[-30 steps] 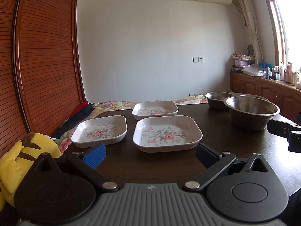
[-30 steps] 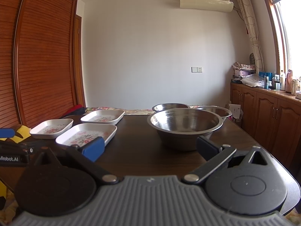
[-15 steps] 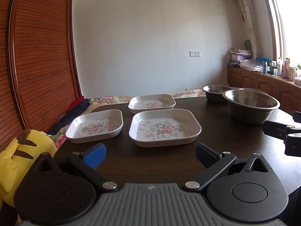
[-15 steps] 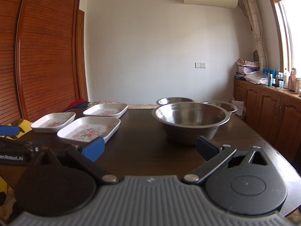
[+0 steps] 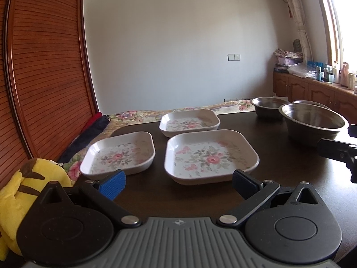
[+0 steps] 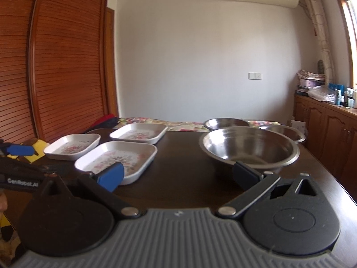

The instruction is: Organize plates and bowls

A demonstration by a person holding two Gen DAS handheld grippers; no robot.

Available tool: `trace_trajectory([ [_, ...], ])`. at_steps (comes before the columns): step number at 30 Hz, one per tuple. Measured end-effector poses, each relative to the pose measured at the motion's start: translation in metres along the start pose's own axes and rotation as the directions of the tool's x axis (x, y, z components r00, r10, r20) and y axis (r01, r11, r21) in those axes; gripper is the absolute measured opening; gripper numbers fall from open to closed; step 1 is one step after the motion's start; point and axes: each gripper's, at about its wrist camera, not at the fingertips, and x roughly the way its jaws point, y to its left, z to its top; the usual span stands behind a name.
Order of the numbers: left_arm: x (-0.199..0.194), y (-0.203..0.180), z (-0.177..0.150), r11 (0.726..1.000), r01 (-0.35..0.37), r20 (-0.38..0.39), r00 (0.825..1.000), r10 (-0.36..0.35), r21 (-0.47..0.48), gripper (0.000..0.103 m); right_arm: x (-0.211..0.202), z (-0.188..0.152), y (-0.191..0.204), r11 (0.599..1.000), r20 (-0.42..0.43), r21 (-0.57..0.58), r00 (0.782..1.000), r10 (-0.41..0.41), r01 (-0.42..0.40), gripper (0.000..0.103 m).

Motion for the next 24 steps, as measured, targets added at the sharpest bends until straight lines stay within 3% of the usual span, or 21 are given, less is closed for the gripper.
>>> trace_trajectory([
  [15,0.041,0.035,0.023,0.999,0.044,-0.025,0.999,-0.045,-0.025,0.103,0.041,0.026,0.026,0.984,-0.085,-0.065,0.983,0.162,-0.168,0.103],
  [20,0.058,0.047,0.029,0.997,0.075,-0.044,0.996,-0.077,-0.032,0.096,0.056,0.030,0.034,0.972,-0.128,-0.075,0.969,0.211,-0.222,0.102],
  [22,0.063,0.052,0.029,0.995,0.089,-0.053,0.994,-0.091,-0.039,0.091,0.062,0.030,0.038,0.966,-0.144,-0.090,0.963,0.228,-0.242,0.093],
  [23,0.066,0.055,0.029,0.994,0.098,-0.056,0.993,-0.101,-0.044,0.089,0.065,0.031,0.039,0.964,-0.157,-0.094,0.960,0.231,-0.247,0.084],
  [24,0.069,0.056,0.029,0.993,0.108,-0.059,0.992,-0.110,-0.050,0.085,0.069,0.030,0.040,0.964,-0.171,-0.093,0.958,0.232,-0.250,0.083],
])
